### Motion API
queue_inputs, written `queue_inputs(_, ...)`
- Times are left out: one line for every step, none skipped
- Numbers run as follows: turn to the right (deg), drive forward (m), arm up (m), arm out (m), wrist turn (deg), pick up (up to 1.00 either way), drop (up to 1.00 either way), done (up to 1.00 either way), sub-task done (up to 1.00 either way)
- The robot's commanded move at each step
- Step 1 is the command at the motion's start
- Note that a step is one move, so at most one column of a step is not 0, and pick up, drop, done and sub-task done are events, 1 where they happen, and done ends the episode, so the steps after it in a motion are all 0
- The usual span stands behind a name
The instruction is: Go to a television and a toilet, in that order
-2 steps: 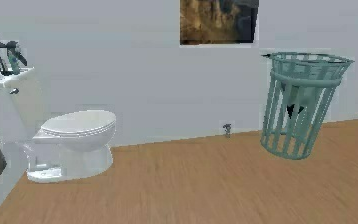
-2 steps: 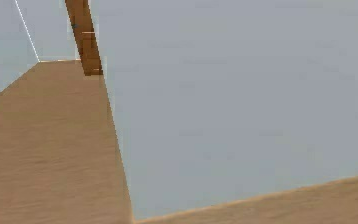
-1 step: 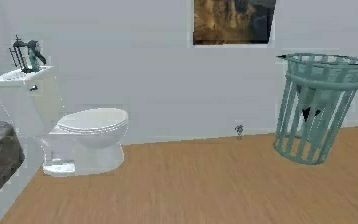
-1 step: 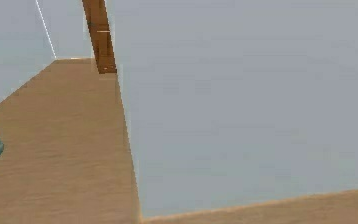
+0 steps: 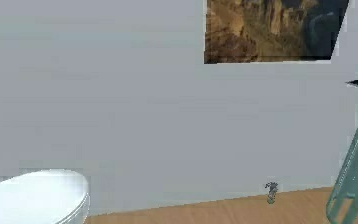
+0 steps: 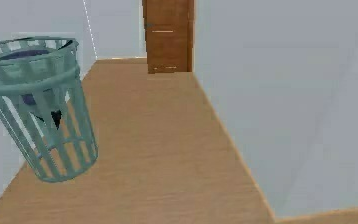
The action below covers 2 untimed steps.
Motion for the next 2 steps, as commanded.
queue_inputs(-45.0, 0.0, 0.0, 0.0, 0.0, 0.0, 0.0, 0.0, 0.0)
queue_inputs(0.0, 0.0, 0.0, 0.0, 0.0, 0.0, 0.0, 1.0, 0.0)
